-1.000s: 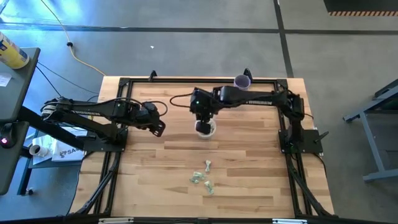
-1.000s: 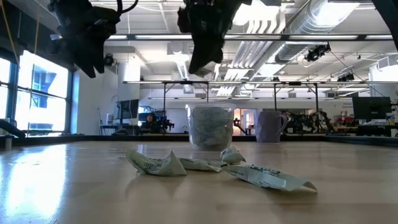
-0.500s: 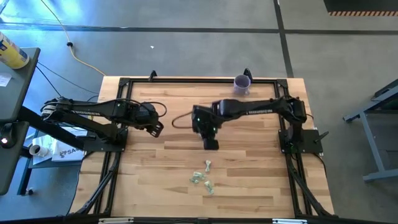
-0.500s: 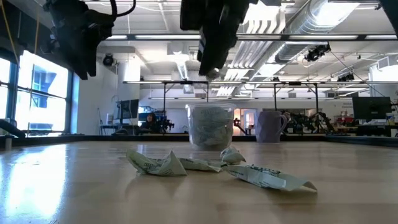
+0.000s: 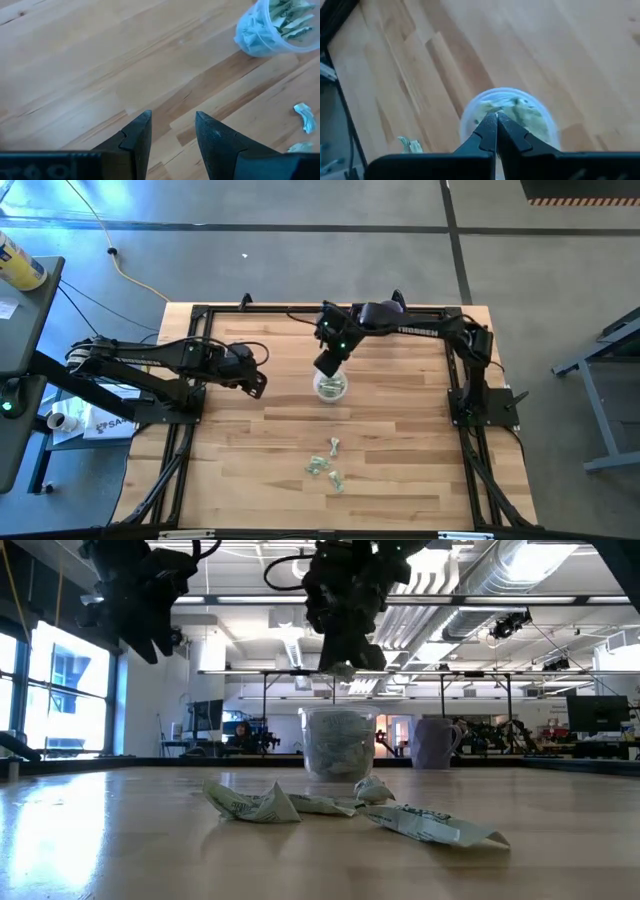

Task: Pick and place Stevia / Truvia into bins
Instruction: Put the green stevia packet into the transparent container

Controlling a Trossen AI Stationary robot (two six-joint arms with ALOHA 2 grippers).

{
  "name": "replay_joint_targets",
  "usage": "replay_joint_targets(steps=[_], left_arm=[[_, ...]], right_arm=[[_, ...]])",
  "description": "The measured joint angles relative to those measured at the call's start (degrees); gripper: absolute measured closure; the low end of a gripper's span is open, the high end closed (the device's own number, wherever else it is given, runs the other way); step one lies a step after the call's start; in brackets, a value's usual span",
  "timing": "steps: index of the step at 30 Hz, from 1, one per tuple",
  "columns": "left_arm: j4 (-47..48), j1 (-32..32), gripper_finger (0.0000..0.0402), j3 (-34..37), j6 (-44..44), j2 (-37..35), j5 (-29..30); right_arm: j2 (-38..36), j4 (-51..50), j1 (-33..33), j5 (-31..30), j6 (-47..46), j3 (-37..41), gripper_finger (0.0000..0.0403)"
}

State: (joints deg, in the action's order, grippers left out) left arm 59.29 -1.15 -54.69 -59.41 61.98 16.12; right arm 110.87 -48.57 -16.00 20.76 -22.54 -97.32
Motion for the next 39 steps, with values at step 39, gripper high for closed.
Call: replay_joint_targets(steps=[39], left_arm=[[0.9,0.0,0.0218,0.0,-2.4,0.0,0.7]], right_arm=[[-0.7,13.2,4.9,-10.0,3.3,11.3,0.0308]])
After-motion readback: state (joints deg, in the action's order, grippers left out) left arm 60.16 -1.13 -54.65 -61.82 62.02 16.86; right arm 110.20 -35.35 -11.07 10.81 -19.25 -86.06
